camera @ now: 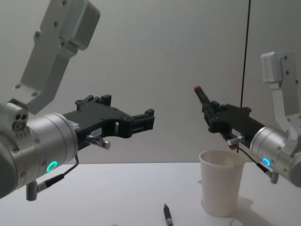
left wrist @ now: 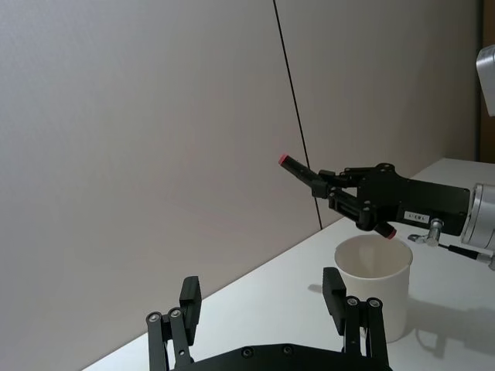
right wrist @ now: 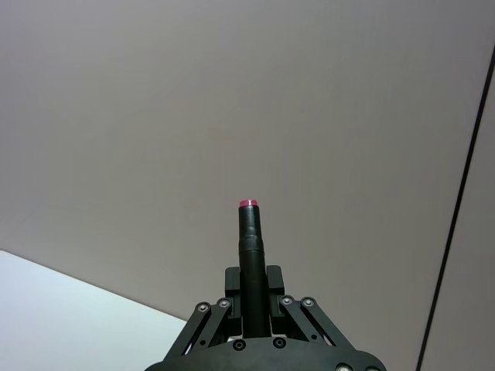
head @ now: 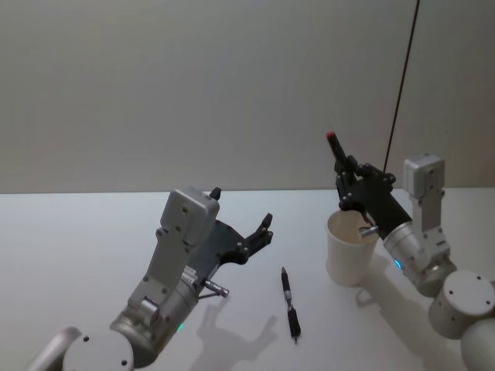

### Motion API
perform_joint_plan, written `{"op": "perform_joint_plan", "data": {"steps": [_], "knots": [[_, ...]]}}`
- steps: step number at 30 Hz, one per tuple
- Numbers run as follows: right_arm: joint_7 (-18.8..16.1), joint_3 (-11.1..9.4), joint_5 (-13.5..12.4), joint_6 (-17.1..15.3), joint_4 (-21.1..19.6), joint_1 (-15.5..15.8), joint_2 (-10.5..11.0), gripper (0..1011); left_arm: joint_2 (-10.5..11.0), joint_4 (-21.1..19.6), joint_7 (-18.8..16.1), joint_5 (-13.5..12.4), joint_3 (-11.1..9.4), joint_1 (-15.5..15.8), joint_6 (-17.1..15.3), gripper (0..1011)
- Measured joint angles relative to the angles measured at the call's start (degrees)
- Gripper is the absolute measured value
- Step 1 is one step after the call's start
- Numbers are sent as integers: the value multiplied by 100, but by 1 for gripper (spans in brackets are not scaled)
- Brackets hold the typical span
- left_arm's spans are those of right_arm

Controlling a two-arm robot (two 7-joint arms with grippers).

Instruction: Place the pen into the pen holder.

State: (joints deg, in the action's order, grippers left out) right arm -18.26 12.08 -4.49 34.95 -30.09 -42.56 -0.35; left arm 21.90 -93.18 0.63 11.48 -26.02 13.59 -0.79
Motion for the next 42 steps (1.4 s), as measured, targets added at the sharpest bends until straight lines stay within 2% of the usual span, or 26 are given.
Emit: {"op": "perform_joint_plan", "data": {"steps": [11, 16, 19, 20, 30, 31, 34, 35, 38, 40, 42], "knots": [[-457, -73, -294, 702, 1036, -445, -135, 180, 0, 0, 0, 0, 0, 0, 0, 1000], [-600, -131, -385, 930, 1304, -551, -156, 180, 0, 0, 0, 0, 0, 0, 0, 1000], [-672, -163, -425, 1058, 1464, -601, -160, 218, 0, 0, 0, 0, 0, 0, 0, 1000], [-687, -172, -433, 1085, 1493, -611, -161, 273, 0, 0, 0, 0, 0, 0, 0, 1000], [-795, -249, -470, 1305, 1776, -709, -158, 568, 0, 0, 0, 0, 0, 0, 0, 1000], [-805, -256, -470, 1328, 1800, -720, -157, 630, 0, 0, 0, 0, 0, 0, 0, 1000], [-819, -266, -470, 1355, 1833, -728, -155, 687, 0, 0, 0, 0, 0, 0, 0, 1000], [-823, -268, -470, 1362, 1841, -729, -155, 751, 0, 0, 0, 0, 0, 0, 0, 1000], [-840, -283, -469, 1390, 1874, -737, -154, 826, 0, 0, 0, 0, -1, 0, 0, 1000], [-850, -292, -469, 1399, 1881, -739, -153, 910, 0, 0, 0, 0, 0, 0, 0, 1000], [-856, -298, -469, 1400, 1881, -738, -152, 945, 0, 0, 0, 0, 0, 0, 0, 1000]]}}
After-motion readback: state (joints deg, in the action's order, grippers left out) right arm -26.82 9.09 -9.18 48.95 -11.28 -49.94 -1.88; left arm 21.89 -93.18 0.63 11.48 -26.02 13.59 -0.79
